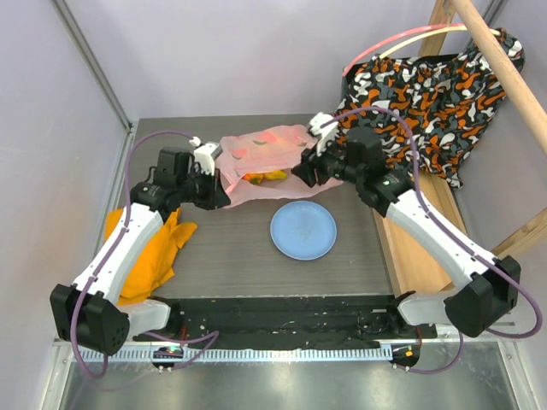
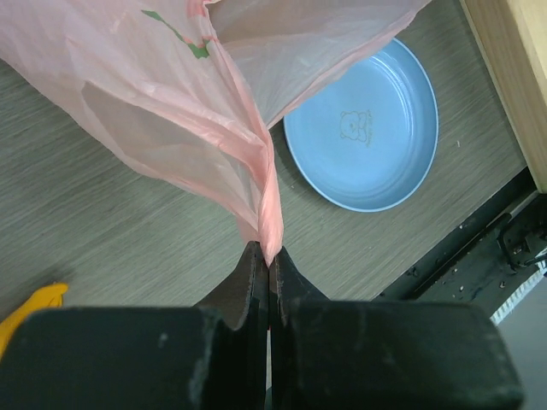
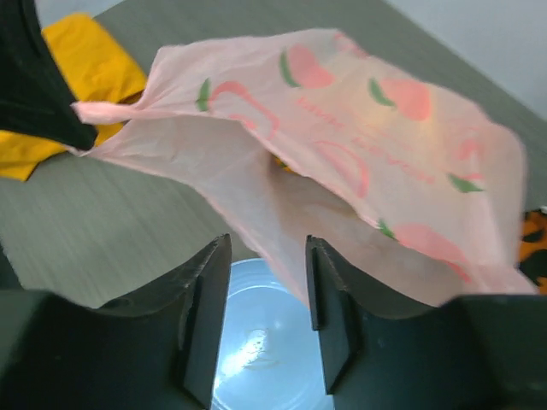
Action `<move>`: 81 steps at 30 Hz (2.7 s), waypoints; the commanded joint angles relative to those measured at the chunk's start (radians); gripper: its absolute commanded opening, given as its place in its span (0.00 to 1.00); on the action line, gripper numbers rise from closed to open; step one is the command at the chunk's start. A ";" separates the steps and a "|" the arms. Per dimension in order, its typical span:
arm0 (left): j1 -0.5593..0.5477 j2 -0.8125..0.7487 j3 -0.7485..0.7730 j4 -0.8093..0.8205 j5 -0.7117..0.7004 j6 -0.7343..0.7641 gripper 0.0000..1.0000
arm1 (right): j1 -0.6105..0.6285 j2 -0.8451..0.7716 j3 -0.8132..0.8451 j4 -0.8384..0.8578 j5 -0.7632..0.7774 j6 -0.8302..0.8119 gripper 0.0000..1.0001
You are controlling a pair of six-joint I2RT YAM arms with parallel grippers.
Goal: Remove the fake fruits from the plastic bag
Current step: Adjust the plastic bag at the center of the board.
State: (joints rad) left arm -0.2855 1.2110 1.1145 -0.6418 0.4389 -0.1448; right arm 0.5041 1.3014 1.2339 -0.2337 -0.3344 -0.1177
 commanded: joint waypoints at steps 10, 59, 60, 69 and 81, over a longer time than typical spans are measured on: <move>0.012 -0.041 -0.001 0.021 -0.002 -0.024 0.00 | 0.158 0.465 0.117 0.163 0.216 0.085 0.28; 0.023 -0.212 -0.128 -0.156 0.109 0.031 0.00 | 0.320 0.884 0.559 0.031 0.532 0.481 0.99; 0.025 -0.214 -0.125 -0.163 0.107 0.036 0.00 | 0.323 0.886 0.562 0.030 0.534 0.486 0.98; 0.022 -0.212 -0.091 -0.217 0.176 0.059 0.00 | 0.329 0.931 0.619 0.008 0.537 0.515 0.88; 0.022 -0.205 -0.081 -0.240 0.233 0.071 0.00 | 0.329 0.938 0.619 0.005 0.448 0.494 0.63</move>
State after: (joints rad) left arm -0.2649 1.0225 0.9981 -0.8593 0.6212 -0.0814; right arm 0.8356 2.2395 1.8145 -0.2451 0.1425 0.3729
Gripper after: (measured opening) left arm 0.017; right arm 0.723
